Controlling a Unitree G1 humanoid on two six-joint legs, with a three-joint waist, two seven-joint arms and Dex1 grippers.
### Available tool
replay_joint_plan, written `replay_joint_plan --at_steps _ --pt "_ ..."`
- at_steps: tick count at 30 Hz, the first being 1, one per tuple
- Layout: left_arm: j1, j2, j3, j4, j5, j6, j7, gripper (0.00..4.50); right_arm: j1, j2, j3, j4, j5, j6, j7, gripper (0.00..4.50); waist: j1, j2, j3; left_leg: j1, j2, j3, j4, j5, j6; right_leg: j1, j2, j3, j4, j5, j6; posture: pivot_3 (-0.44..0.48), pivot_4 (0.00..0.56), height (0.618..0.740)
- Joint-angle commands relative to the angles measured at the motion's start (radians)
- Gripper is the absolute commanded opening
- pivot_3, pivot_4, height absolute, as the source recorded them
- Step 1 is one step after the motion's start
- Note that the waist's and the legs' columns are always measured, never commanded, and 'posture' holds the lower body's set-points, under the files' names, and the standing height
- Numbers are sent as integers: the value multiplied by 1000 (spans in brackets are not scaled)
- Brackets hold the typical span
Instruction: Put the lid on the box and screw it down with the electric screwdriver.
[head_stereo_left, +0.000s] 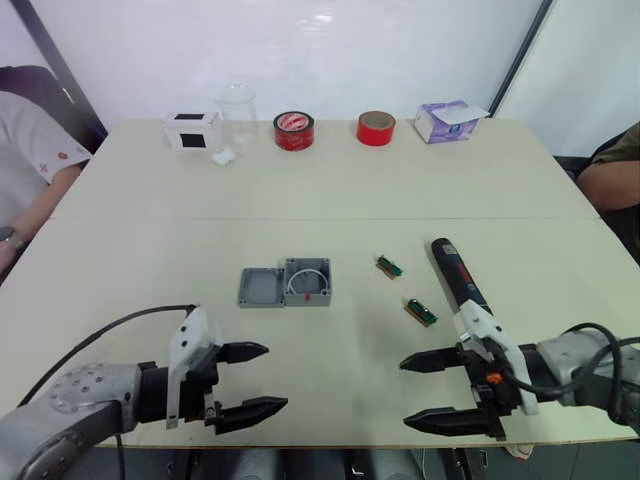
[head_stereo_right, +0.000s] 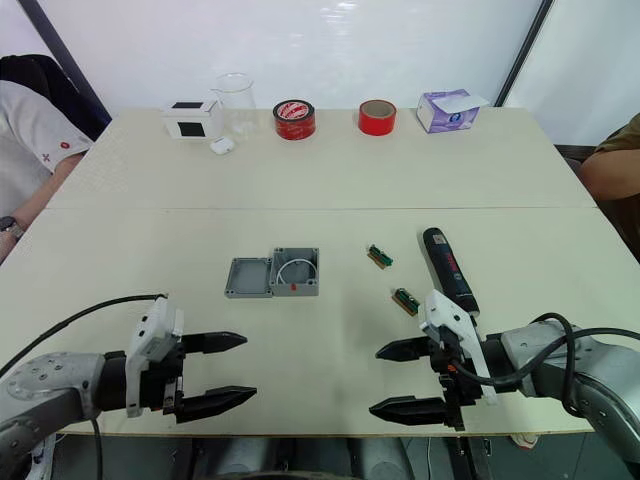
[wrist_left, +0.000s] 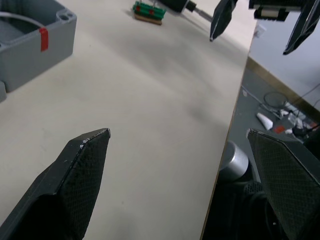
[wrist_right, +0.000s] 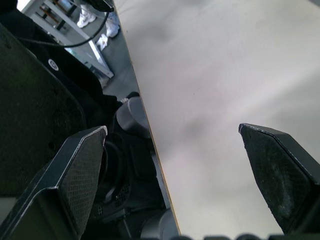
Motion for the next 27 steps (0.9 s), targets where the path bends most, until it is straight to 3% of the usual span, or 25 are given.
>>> replay_joint_plan --at_steps 1,21,27 --pt "-7 5 15 -9 -5 -5 4 4500 1 9 -15 -10 1 -17 3 4490 0 0 0 0 0 0 0 0 0 0 0 0 0 0 0 0 150 740" --pt "-61 3 64 36 -111 30 26 4500 -43 53 -43 60 24 -27 16 4490 -3 0 0 0 0 0 0 0 0 0 0 0 1 0 0 0 150 740" --pt "-67 -14 44 20 -96 25 60 4500 -96 66 -36 32 70 24 -54 4490 -3 0 0 0 0 0 0 0 0 0 0 0 1 0 0 0 150 740"
